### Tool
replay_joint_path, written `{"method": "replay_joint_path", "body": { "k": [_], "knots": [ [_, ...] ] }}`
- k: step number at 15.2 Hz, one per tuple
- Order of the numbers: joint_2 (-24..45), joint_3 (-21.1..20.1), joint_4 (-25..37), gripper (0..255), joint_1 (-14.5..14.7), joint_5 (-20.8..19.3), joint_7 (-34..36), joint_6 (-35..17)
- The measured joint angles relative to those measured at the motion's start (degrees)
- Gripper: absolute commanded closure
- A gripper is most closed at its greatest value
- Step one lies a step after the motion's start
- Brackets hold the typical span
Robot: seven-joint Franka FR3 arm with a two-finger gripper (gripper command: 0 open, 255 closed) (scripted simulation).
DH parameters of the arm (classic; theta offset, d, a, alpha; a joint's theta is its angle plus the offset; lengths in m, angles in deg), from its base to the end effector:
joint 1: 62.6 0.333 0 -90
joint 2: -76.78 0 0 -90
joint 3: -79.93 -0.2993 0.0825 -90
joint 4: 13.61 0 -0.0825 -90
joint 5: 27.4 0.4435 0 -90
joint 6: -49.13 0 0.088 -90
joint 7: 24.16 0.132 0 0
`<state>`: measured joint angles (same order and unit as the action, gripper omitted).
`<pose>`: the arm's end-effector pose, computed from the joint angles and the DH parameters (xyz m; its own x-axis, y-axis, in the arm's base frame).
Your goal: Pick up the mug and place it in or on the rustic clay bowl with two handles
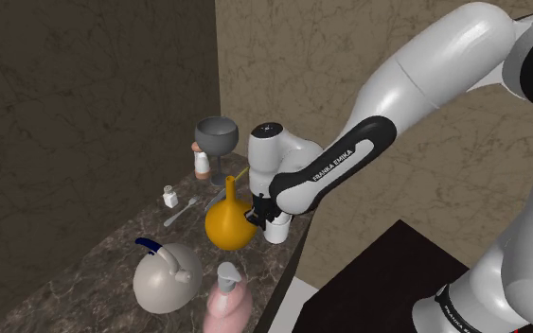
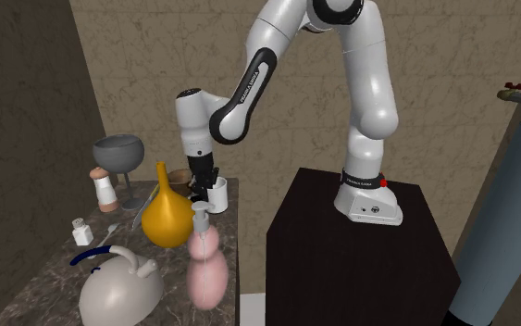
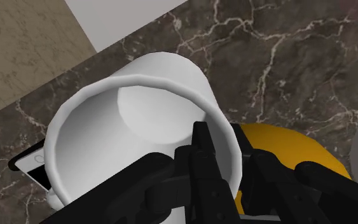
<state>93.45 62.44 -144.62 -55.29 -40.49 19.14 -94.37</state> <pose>0.4981 0.2397 0.1350 0.9894 -0.1449 -0.0137 -0.1436 -0.9874 0.0666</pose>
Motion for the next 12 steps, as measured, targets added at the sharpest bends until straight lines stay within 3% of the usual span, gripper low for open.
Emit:
{"method": "replay_joint_path", "body": {
  "k": [12],
  "knots": [
    [-7.66, -1.83, 0.82, 255, -1.28, 4.90, -3.78, 7.85]
  ]
}}
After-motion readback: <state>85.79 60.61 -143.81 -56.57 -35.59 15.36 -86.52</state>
